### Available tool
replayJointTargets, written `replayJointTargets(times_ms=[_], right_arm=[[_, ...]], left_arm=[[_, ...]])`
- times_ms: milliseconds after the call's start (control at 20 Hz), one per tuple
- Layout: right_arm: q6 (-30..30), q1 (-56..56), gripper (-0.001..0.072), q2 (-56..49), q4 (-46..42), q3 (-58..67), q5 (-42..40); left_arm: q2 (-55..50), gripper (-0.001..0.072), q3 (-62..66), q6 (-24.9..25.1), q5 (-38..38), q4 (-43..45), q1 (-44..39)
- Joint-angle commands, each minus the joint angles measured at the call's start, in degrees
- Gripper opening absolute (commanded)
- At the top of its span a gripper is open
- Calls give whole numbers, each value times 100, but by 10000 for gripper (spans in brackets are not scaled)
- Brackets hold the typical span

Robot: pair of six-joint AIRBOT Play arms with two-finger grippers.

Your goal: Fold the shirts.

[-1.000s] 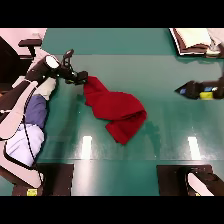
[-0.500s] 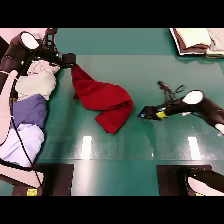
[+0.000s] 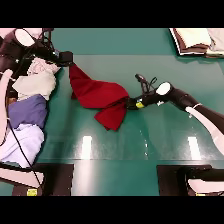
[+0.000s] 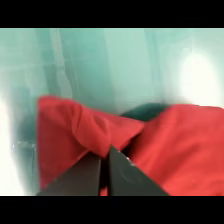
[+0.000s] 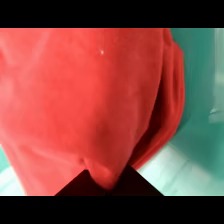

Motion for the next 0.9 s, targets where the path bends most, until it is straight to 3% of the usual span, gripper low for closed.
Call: replayJointTargets(times_ms=[0, 100, 250, 600, 850], right_arm=[[334, -378, 16, 380, -984, 568, 439], [634, -813, 15, 1123, -1908, 1047, 1036], [693, -1364, 15, 2216, -2492, 1982, 1884], [752, -1875, 15, 3781, -2656, 3637, 3158], [1204, -2295, 15, 3943, -2636, 3871, 3952]], left_arm=[[678, 24, 79, 4, 278, 87, 127], [1368, 24, 435, 50, 317, 90, 302], [2422, 24, 1174, 168, 317, 131, 328], [4275, 23, 1716, 164, 361, -24, 328], [4524, 23, 1692, 149, 409, -44, 328]])
